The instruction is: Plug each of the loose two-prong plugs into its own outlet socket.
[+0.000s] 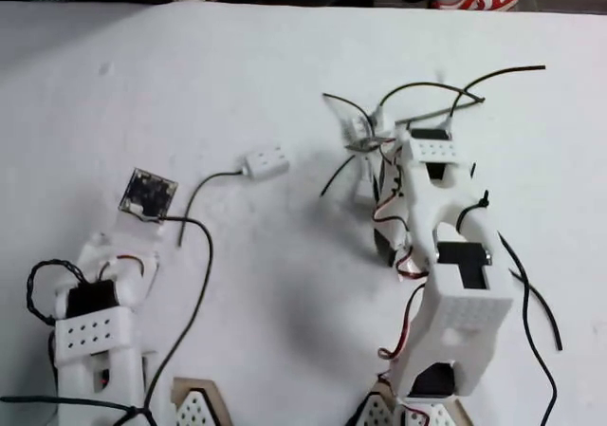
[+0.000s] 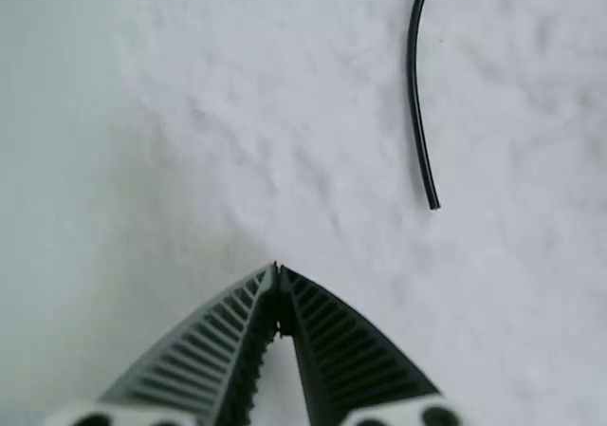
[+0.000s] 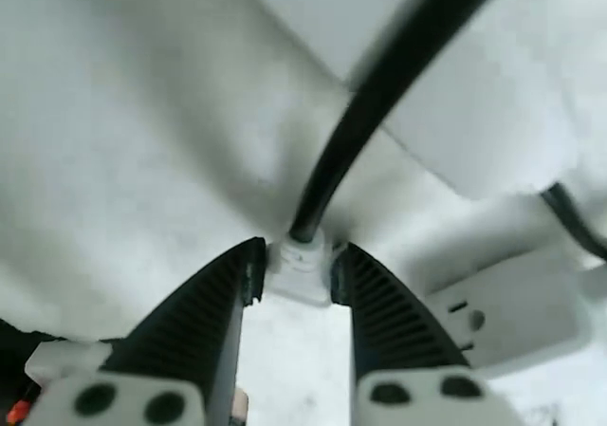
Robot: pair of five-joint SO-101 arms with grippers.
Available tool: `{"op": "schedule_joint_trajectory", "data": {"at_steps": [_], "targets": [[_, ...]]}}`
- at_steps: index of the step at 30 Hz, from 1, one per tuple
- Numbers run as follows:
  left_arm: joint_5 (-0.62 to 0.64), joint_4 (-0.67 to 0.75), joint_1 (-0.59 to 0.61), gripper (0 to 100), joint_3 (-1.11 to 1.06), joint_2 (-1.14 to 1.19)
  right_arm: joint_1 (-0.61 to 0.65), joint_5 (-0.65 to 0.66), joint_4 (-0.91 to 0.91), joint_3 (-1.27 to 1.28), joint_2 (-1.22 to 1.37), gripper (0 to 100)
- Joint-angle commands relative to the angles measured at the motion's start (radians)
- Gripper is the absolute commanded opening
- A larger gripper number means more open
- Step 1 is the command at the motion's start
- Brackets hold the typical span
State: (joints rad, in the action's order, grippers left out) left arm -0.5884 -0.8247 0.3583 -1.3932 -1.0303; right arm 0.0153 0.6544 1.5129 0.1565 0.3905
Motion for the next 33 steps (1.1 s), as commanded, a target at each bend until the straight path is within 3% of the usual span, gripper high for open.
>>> {"op": "schedule_joint_trajectory", "data": {"at_steps": [1,10,16,20,25,31,33], "targets": [[-0.012,0.020,-0.005,2,-0.003,-0.016,0.013,0.009,0.091,-0.060,-0.008,1.8],[-0.063,0.020,-0.008,2,-0.008,-0.016,0.024,0.011,0.199,-0.124,-0.061,1.7],[-0.063,0.020,-0.010,3,-0.008,-0.016,0.128,0.011,0.199,0.031,-0.315,1.7],[-0.063,0.020,-0.010,3,-0.008,-0.016,0.208,0.011,0.071,0.196,-0.458,1.7],[-0.063,0.020,-0.010,3,-0.008,-0.016,0.211,0.006,-0.166,0.322,-0.446,1.9],[-0.063,0.020,-0.010,3,-0.009,-0.016,0.219,-0.038,-0.137,0.311,-0.377,19.4],[-0.063,0.020,-0.010,3,-0.009,-0.016,0.220,-0.041,-0.101,0.288,-0.378,19.0]]}}
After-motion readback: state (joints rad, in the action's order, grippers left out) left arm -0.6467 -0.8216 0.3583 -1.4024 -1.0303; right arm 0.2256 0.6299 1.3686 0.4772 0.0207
